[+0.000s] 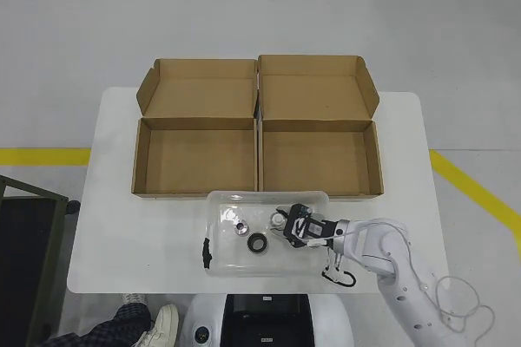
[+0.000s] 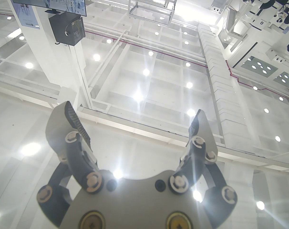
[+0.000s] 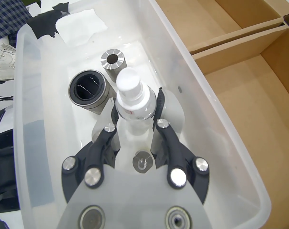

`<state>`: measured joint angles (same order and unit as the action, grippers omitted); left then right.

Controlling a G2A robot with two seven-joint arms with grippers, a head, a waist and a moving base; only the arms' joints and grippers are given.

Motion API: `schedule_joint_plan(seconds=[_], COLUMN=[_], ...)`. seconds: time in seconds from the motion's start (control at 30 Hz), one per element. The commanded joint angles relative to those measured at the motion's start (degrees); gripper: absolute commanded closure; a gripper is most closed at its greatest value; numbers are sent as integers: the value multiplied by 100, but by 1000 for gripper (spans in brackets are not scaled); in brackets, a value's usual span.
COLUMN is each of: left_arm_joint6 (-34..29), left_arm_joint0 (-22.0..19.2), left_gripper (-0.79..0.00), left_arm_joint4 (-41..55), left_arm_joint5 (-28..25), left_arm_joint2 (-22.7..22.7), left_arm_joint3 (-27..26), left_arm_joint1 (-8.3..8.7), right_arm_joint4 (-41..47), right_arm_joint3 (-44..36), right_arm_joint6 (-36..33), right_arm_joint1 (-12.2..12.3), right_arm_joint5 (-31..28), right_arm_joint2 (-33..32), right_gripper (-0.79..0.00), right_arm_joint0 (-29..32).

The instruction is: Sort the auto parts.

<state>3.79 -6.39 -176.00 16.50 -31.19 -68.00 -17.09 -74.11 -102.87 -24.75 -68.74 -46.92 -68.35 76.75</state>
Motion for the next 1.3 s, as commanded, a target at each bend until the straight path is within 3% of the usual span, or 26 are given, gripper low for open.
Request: schedule_joint_plan(seconds=[0.0,0.57,1.03,1.27], left_arm_joint6=[0,0,0,0], left_arm_joint0=[0,0,0,0], left_gripper=[-785,-785,-785,-785], left_arm_joint4=[0,0,0,0], left_arm_joint5=[0,0,0,0], left_arm_joint2=[0,0,0,0], left_arm_joint3=[0,0,0,0], left_arm_joint1=[0,0,0,0], right_arm_joint4=[25,-151,-444,11], right_arm_joint3=[-32,-1095,-1457,-1207], right_arm_joint6=[35,373,2125,3212], right_arm_joint1=[11,134,166,152], right_arm_joint5=[-6,48,703,458], right_arm_joint2=[-4,-118,-530,-590], right_gripper=[0,0,0,0], right_arm_joint0=[4,247,131,-305])
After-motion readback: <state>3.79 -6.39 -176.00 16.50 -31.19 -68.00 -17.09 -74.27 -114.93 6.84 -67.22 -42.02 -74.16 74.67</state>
